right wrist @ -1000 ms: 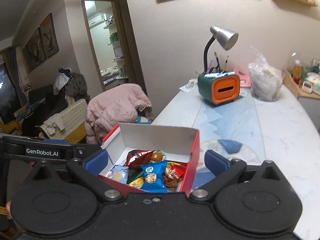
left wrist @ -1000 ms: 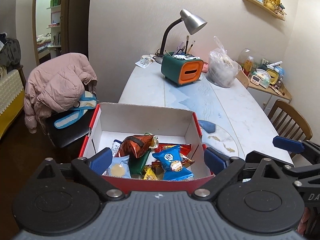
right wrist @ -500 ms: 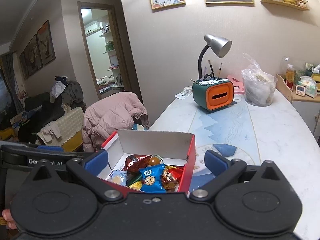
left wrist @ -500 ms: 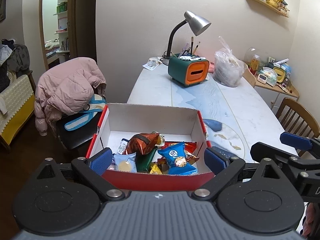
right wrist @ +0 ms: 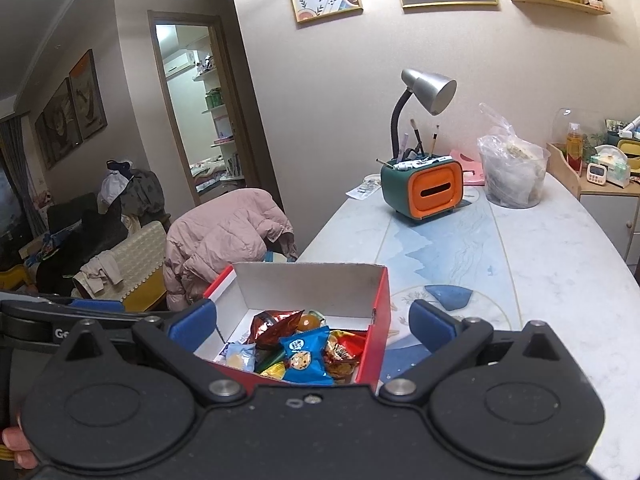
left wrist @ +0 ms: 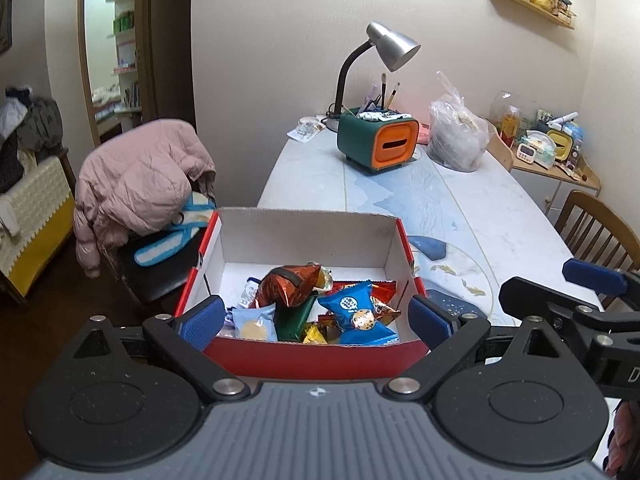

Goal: Organize snacks

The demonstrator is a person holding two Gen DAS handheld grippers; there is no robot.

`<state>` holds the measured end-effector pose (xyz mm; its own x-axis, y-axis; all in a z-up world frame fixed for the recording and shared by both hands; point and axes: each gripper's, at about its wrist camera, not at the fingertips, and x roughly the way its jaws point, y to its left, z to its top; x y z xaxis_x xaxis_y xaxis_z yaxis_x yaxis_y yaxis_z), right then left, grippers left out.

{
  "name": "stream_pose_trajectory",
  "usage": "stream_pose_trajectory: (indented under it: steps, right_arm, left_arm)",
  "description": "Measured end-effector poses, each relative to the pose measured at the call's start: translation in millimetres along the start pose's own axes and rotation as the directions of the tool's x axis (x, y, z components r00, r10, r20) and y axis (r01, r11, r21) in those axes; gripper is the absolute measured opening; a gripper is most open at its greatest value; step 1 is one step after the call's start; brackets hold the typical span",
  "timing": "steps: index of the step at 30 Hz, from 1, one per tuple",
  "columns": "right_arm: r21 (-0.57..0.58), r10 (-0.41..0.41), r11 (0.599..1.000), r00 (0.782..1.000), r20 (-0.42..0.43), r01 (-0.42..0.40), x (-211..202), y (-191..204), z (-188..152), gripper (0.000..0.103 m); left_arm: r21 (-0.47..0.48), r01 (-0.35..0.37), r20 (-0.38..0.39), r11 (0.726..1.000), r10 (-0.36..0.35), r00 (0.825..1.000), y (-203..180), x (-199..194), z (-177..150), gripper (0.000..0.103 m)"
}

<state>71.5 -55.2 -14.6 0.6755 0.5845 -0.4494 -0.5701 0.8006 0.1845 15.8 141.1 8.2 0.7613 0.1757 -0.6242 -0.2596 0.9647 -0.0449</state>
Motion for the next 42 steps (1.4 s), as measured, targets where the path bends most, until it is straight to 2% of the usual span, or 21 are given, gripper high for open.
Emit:
stream_pose_trajectory:
  steps: [7,26,42]
  right_arm:
    - [-0.022,-0.033,0.999,0.999,-0.006,0.032,0,4,-2,0.103]
    - [-0.032,-0.025,0.999,1.0,-0.018,0.025,-5,7,-2,0.103]
    - [-0.028,-0.012,1.0,1.0,-0.023,0.012,-10,-6,-2,0.103]
  left_arm:
    - [-0.022,-0.003,0.004,1.0,0.003,1.0,5,-2,-3,0.099]
    - [-0.043,-0.007,0.0,0.999,0.007,1.0,10,-8,-6,0.099]
    - [-0.056,-0.016,-0.025,0.998,0.014,1.0,-10,-7,-8,0.099]
